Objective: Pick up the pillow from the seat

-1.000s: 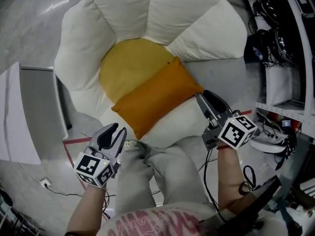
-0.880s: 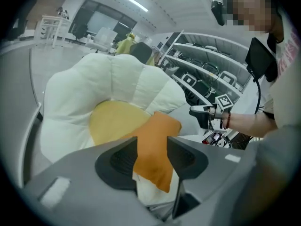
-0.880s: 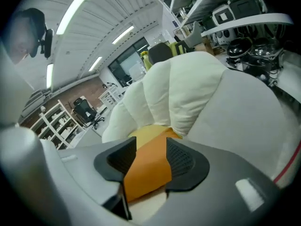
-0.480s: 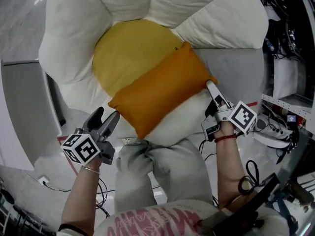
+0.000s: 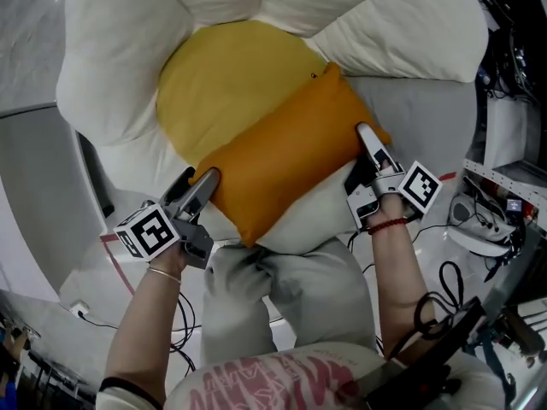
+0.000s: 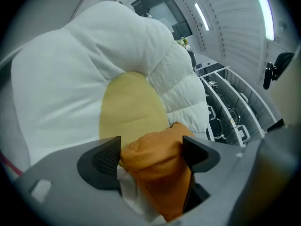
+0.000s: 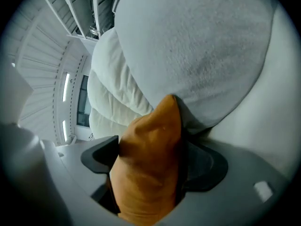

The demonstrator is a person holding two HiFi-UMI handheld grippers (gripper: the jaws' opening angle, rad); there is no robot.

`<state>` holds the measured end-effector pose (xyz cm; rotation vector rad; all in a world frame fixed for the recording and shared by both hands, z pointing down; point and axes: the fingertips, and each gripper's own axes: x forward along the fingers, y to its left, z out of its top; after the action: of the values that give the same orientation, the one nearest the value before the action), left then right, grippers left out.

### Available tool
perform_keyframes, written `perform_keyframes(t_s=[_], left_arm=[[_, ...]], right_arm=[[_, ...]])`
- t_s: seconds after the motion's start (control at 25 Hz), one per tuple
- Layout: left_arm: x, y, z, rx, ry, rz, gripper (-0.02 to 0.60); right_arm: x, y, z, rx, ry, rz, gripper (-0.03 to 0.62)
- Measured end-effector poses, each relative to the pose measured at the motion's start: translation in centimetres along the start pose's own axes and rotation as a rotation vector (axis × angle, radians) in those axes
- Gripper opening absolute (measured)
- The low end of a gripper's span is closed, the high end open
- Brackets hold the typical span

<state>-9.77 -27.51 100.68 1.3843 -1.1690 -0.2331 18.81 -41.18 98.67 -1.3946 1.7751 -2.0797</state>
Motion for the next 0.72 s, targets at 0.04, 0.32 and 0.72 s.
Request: perform_keyframes(t_s=[0.04, 0.32, 0.72], left_arm=[[0.2, 0.2, -0.3, -0.030, 0.010, -0.013, 0.431], [0.2, -1.4, -0.9, -0.135, 0.003, -0.123, 0.379], [-6.9, -9.5, 2.5, -0.097, -0.074, -0.119, 0.357]], right_arm=[[0.3, 0.0, 0.0, 0.015, 0.001, 0.014, 0.436], [0.7, 1.2, -0.6, 0.071, 0.031, 0.103, 0.311], [-4.6, 10.2, -1.5, 0.069, -0.001, 0.162, 0.298]])
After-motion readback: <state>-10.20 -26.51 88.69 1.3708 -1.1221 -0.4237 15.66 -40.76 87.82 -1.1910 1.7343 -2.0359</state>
